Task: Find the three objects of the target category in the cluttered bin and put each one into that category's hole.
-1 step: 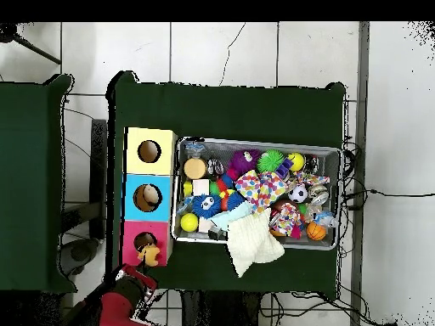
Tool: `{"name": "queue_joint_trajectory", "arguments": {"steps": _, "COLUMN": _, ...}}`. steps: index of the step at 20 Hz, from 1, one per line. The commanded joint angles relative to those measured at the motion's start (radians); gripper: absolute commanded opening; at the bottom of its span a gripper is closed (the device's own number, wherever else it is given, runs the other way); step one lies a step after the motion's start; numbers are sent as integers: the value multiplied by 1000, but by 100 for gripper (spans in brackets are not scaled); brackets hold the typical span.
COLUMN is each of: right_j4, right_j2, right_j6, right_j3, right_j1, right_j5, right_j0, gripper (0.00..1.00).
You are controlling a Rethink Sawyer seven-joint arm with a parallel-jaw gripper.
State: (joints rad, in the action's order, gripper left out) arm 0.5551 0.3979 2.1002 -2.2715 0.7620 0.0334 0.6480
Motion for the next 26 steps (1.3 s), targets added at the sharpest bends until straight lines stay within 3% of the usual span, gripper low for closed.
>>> {"name": "queue_joint_trajectory", "arguments": {"steps": 1, "right_j4": 95, "right_j2": -68, "right_j6": 316, "right_j3": -12, "right_j1": -72, "right_j5": 52, "right_j0": 25, "gripper": 0}}
{"name": "queue_joint_trajectory", "arguments": {"steps": 13, "right_j4": 167, "right_j2": -18, "right_j6": 286, "right_j3": 12, "right_j1": -99, "right_j5": 17, "right_j0": 88, "gripper": 0}}
{"name": "queue_joint_trajectory", "arguments": {"steps": 18, "right_j4": 169, "right_j2": 12, "right_j6": 256, "right_j3": 24, "right_j1": -68, "right_j5": -58, "right_j0": 99, "gripper": 0}}
{"name": "queue_joint_trajectory", "arguments": {"steps": 26, "right_j4": 122, "right_j2": 133, "right_j6": 217, "right_j3": 73, "right_j1": 2, "right_j5": -246, "right_j0": 124, "gripper": 0}}
